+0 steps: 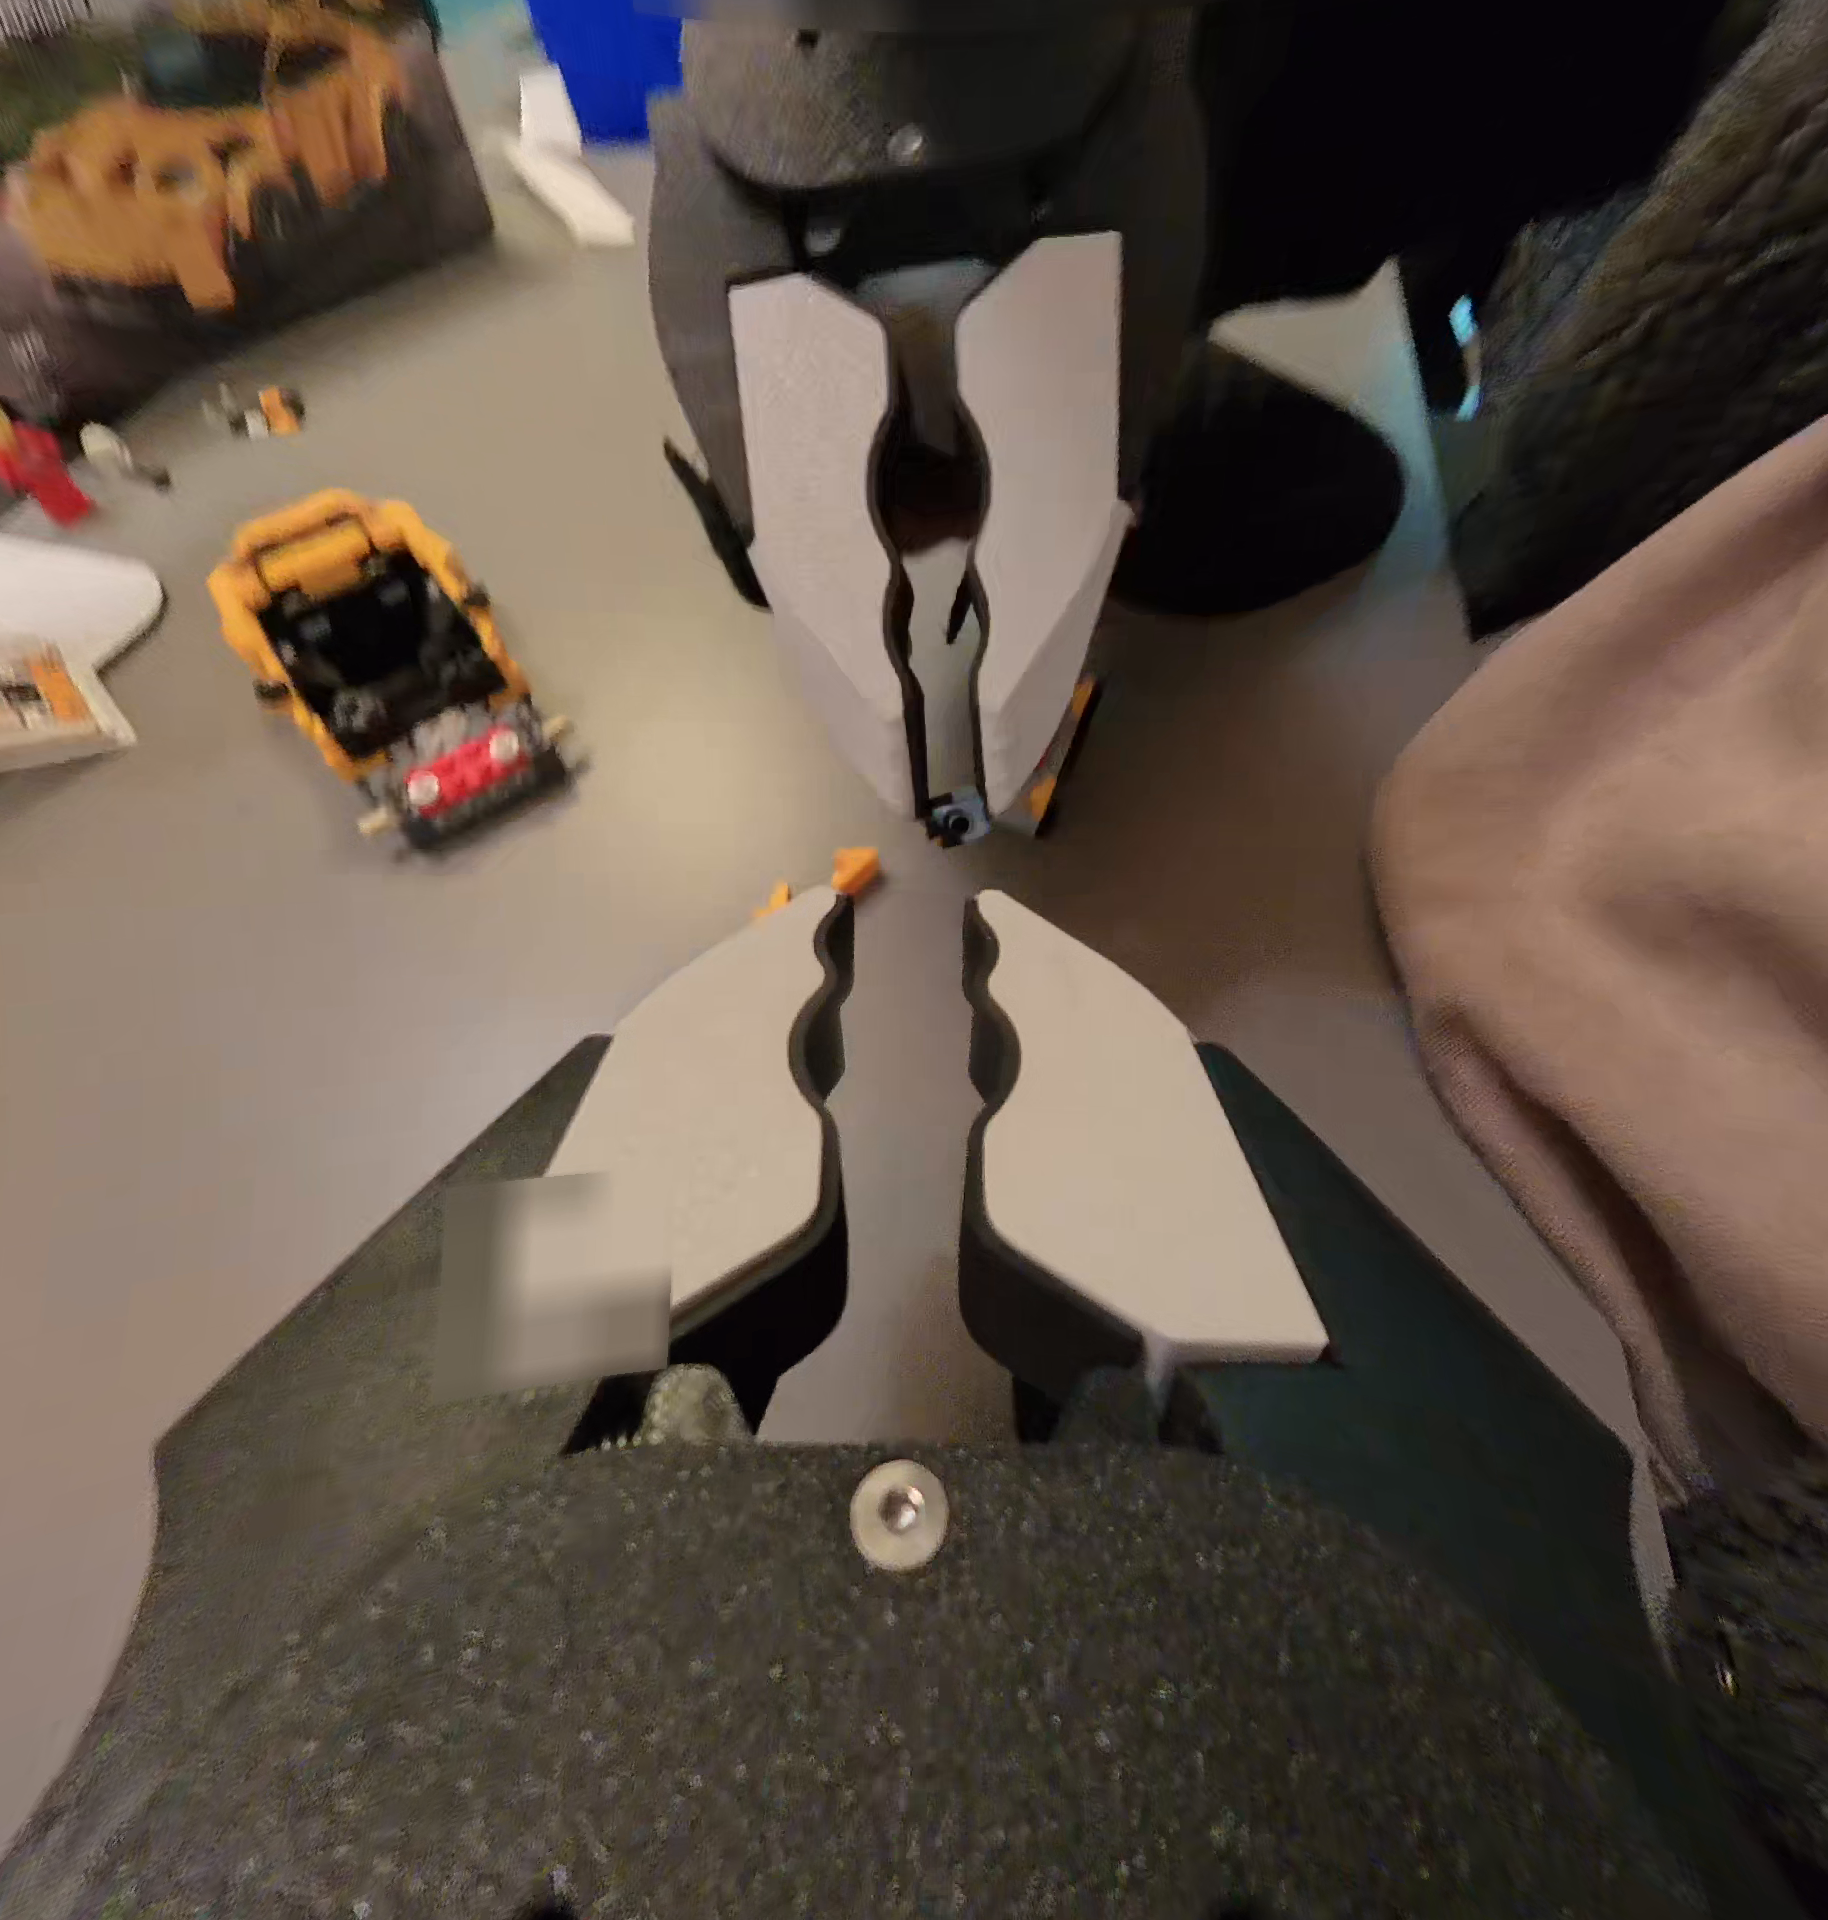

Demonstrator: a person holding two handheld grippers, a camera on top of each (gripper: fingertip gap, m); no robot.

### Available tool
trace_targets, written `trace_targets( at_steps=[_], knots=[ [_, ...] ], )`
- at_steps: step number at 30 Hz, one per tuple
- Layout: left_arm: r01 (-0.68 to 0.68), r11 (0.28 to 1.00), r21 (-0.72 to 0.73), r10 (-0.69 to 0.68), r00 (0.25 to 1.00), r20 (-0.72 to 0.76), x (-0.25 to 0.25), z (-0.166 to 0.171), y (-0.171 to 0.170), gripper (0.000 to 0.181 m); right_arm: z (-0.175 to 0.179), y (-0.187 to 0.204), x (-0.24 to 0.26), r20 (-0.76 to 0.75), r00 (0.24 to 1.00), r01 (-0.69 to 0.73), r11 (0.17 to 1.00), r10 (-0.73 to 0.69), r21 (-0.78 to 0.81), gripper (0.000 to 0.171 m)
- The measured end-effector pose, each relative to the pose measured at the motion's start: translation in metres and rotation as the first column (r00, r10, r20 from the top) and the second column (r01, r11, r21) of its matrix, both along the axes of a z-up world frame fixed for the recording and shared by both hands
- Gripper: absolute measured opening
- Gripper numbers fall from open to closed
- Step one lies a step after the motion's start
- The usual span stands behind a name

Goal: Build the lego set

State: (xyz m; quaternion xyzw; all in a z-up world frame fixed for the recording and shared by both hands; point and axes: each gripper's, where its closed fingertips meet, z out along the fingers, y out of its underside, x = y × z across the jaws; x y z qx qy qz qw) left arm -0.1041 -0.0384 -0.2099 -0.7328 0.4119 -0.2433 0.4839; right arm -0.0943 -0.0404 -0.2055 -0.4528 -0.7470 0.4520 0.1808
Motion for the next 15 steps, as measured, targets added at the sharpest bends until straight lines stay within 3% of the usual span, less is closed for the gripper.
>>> trace_targets(
  at_steps=[3, 5, 15],
  knots=[
    [0.053, 0.99, 0.13, -0.068, 0.991, 0.113, 0.012, 0.03, -0.008, 0.021, 0.042, -0.007, 0.005, -0.134, 0.99, -0.001, 0.937, -0.049, -0.349, 0.009],
    [0.036, 0.975, 0.221, -0.074, 0.983, 0.166, 0.016, 0.05, -0.01, 0.021, 0.059, -0.008, 0.008, -0.185, 0.979, -0.017, 0.868, -0.087, -0.497, 0.009],
    [-0.192, 0.917, 0.35, 0.081, 0.948, 0.309, 0.025, 0.101, -0.001, 0.018, 0.099, -0.005, 0.003, -0.31, 0.908, -0.016, 0.719, -0.28, -0.695, 0.009]
  ],
)
